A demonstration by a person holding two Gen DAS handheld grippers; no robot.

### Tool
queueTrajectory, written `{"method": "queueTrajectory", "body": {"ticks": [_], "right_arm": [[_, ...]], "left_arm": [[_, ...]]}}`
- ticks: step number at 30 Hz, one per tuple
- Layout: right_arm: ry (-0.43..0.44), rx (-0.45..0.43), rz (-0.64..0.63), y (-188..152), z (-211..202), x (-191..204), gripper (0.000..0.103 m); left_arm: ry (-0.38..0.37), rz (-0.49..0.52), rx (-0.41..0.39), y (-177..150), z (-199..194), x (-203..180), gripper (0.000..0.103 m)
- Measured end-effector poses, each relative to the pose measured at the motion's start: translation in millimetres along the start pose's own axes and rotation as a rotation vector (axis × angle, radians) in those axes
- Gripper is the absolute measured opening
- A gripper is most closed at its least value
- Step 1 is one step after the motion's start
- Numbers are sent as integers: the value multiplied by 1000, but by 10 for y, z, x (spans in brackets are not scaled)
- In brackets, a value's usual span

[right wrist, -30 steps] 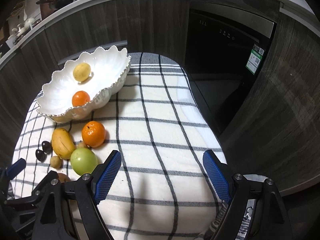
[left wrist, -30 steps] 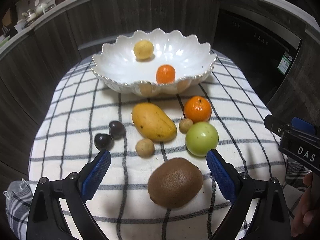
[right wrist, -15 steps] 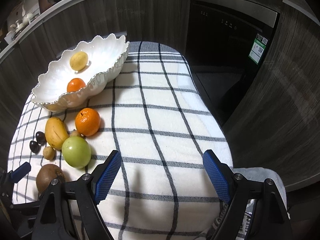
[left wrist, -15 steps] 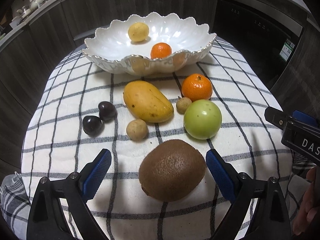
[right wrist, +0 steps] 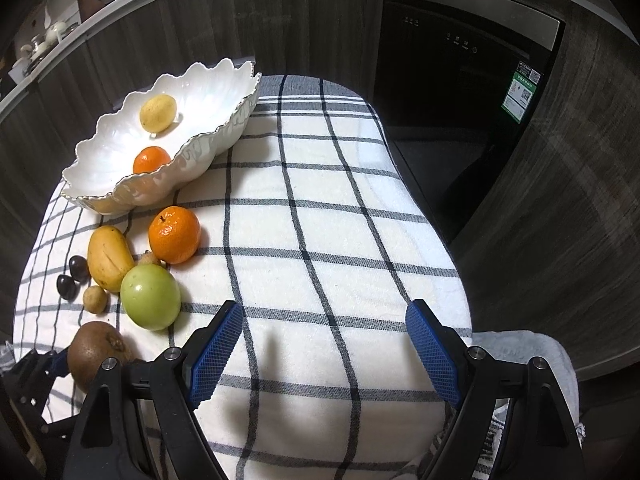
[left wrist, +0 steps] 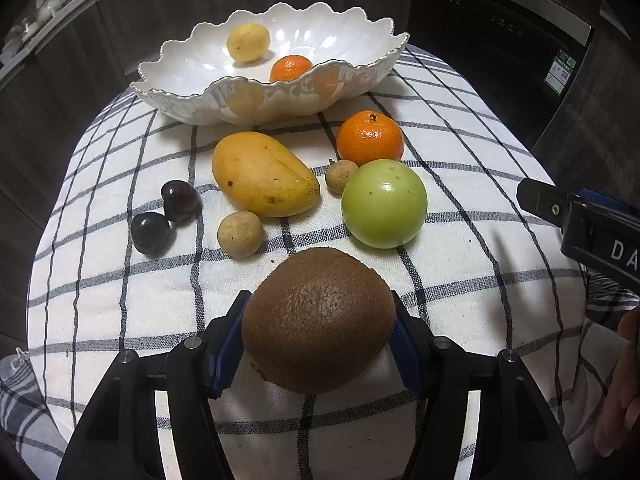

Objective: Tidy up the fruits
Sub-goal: 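Lift the kiwi with the left tool while the right tool grasps the green fruit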

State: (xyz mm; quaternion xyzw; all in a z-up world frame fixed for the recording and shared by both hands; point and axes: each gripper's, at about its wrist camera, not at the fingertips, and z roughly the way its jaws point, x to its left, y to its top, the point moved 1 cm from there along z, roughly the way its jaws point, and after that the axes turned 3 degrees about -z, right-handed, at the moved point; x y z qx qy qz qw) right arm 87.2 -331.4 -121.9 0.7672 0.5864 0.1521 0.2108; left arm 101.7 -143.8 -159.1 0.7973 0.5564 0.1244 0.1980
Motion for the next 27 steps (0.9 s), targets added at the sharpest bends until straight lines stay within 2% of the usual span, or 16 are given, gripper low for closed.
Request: {"method": "queueTrajectory", "body": {"ticks": [12, 27], "right_arm": [[19, -20, -38, 71, -76, 181, 84], [45, -10, -134, 132, -76, 763, 84]], "left_arm": [[31, -51, -52, 39, -161, 255, 63], [99, -171, -132, 125, -354, 875, 63]]}}
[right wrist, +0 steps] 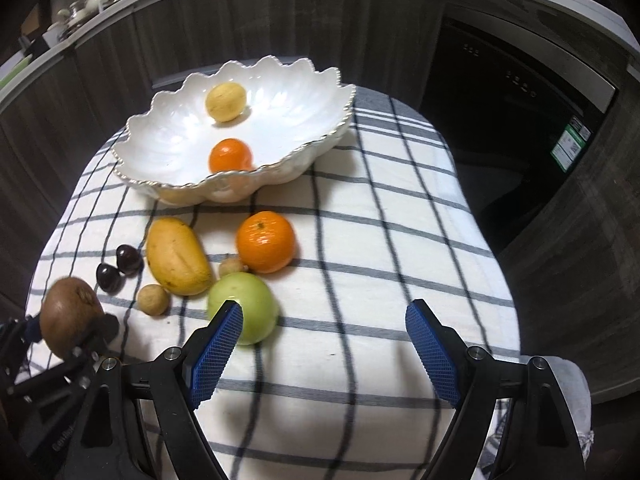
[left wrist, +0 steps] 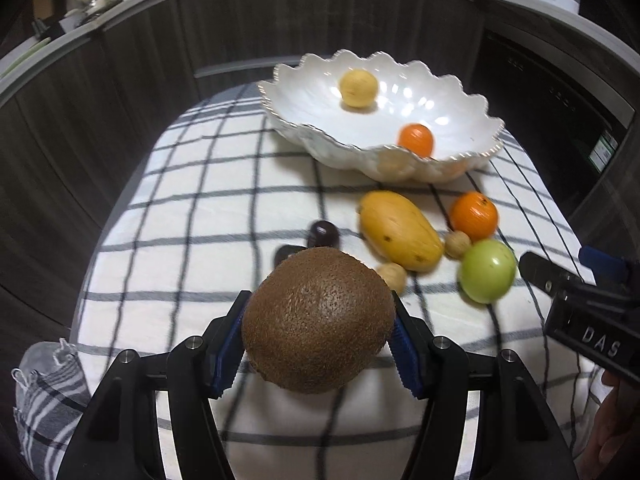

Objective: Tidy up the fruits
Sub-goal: 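Lift the kiwi with the left tool while the right tool grasps the green fruit, then carry the kiwi and green fruit over the white bowl with both tools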

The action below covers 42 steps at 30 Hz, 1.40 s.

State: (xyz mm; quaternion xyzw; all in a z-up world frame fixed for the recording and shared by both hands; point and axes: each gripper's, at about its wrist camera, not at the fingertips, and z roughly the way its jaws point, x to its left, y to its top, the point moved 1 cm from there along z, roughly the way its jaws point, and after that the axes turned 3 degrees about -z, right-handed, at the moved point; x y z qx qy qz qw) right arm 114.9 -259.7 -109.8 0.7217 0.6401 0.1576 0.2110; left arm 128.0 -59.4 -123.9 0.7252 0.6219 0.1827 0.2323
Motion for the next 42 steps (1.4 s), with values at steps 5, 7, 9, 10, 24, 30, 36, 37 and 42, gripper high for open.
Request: {"method": "queueTrajectory", "body": {"ticks": [5, 7, 9, 10, 24, 30, 36, 37, 42], "right_arm": [[15, 29, -11, 18, 89, 181, 84], [19, 39, -18, 26, 129, 245, 84], [19, 45, -29, 31, 164, 303, 84], [19, 47, -33, 35, 177, 319, 84], [71, 97, -34, 2, 434, 430, 59], [90, 94, -46, -16, 466, 476, 50], [98, 85, -38, -30, 417, 439, 49], [100, 79, -39, -23, 393, 432, 49], [105, 41, -43, 34, 264, 424, 49]], "left_arm": [[25, -45, -8, 51, 19, 205, 63], [35, -60, -12, 68, 24, 277, 63], [39, -71, -12, 78, 30, 316, 63], [39, -79, -10, 85, 38, 342, 63], [38, -90, 0, 77, 72, 360, 63], [42, -89, 2, 78, 81, 362, 63], [37, -81, -7, 83, 56, 338, 63], [36, -80, -7, 84, 54, 334, 63], [31, -80, -15, 108, 18, 323, 63]]}}
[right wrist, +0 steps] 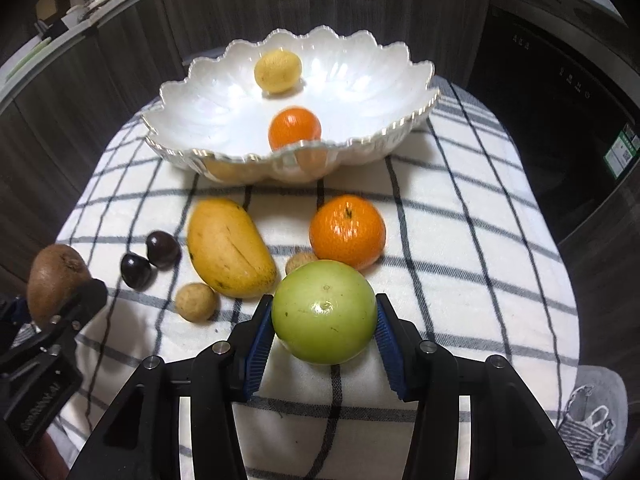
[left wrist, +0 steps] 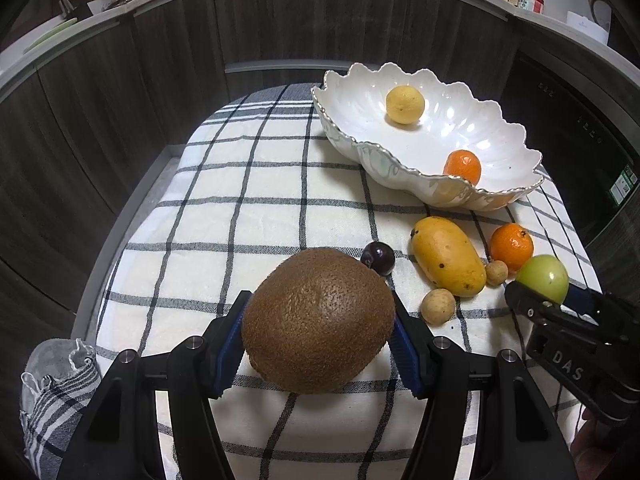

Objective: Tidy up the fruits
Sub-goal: 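Carry the kiwi and green fruit over the white bowl with both tools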

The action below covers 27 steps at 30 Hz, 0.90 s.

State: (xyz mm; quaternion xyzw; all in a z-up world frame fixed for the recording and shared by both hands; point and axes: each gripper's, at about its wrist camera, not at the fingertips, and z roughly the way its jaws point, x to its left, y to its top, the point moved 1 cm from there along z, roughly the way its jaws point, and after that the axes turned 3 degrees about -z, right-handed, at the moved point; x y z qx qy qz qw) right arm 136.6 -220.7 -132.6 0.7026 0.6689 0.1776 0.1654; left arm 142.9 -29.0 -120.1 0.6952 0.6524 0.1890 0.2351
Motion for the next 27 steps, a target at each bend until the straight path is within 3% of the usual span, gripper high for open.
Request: {"method": "queueTrajectory", "body": {"ticks": [14, 27], "right_arm": [[18, -113, 7, 296, -386, -69, 49], [15, -187, 23, 755, -490, -251, 49]], "left_arm": [[-33, 6, -50, 275, -158, -159, 63], [-54, 46, -135, 867, -182, -376, 63]]}}
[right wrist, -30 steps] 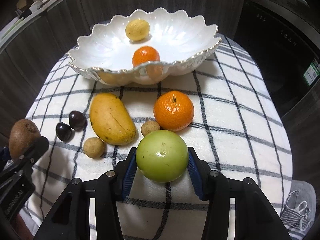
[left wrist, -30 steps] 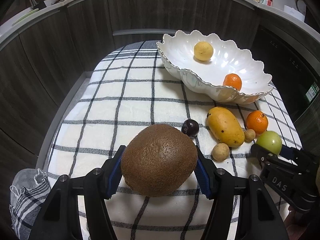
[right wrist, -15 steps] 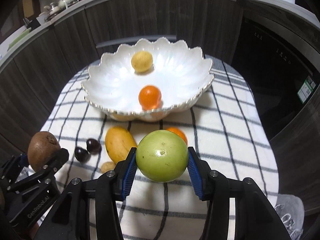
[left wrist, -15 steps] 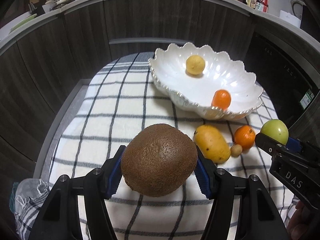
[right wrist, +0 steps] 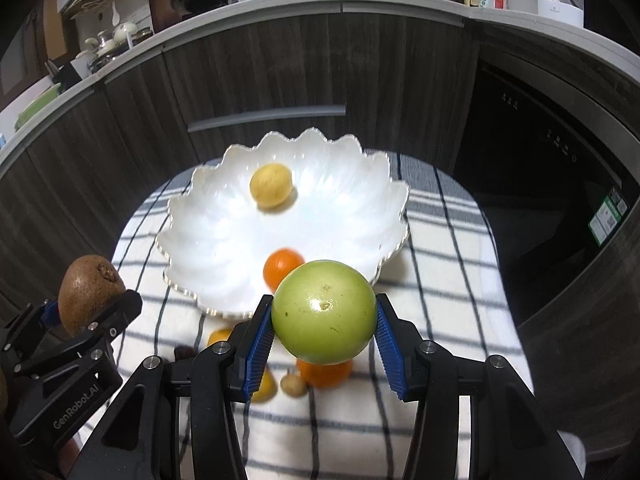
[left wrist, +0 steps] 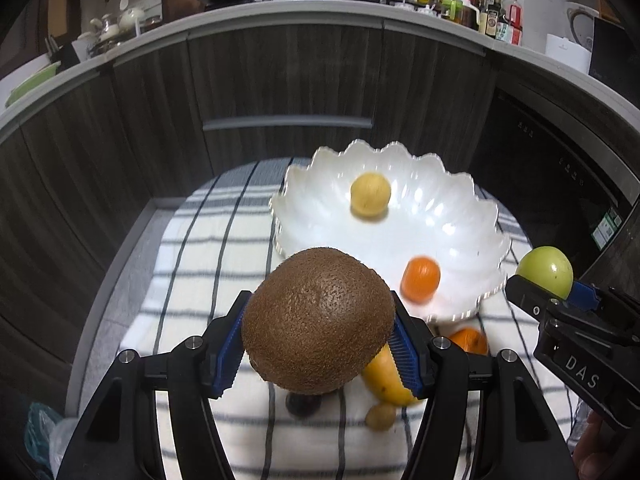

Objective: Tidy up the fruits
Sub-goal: 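Carry the kiwi and green fruit over the white bowl with both tools, then open both tools to drop the kiwi and green fruit into the bowl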

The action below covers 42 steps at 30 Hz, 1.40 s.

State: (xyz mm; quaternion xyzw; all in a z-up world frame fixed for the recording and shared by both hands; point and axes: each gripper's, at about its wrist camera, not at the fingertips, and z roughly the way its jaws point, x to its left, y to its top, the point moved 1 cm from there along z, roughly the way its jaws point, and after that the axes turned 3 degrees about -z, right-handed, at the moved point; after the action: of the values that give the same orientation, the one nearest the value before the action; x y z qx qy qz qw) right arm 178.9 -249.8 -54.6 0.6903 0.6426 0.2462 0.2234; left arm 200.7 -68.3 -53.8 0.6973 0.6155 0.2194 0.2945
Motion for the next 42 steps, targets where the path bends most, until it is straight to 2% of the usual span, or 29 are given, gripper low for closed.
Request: {"method": "queueTrajectory", "body": {"ticks": [16, 31, 42], "right_arm": [[-18, -6, 9, 467, 306, -146, 49], [-11, 55, 33, 562, 706, -203, 49], [-1, 97, 58, 527, 876, -242, 49]], "left_arm": [[-29, 24, 12, 468, 458, -132, 63], [-33, 16, 71, 514, 871, -142, 63], [-37, 28, 122, 482, 1017, -170, 63]]}}
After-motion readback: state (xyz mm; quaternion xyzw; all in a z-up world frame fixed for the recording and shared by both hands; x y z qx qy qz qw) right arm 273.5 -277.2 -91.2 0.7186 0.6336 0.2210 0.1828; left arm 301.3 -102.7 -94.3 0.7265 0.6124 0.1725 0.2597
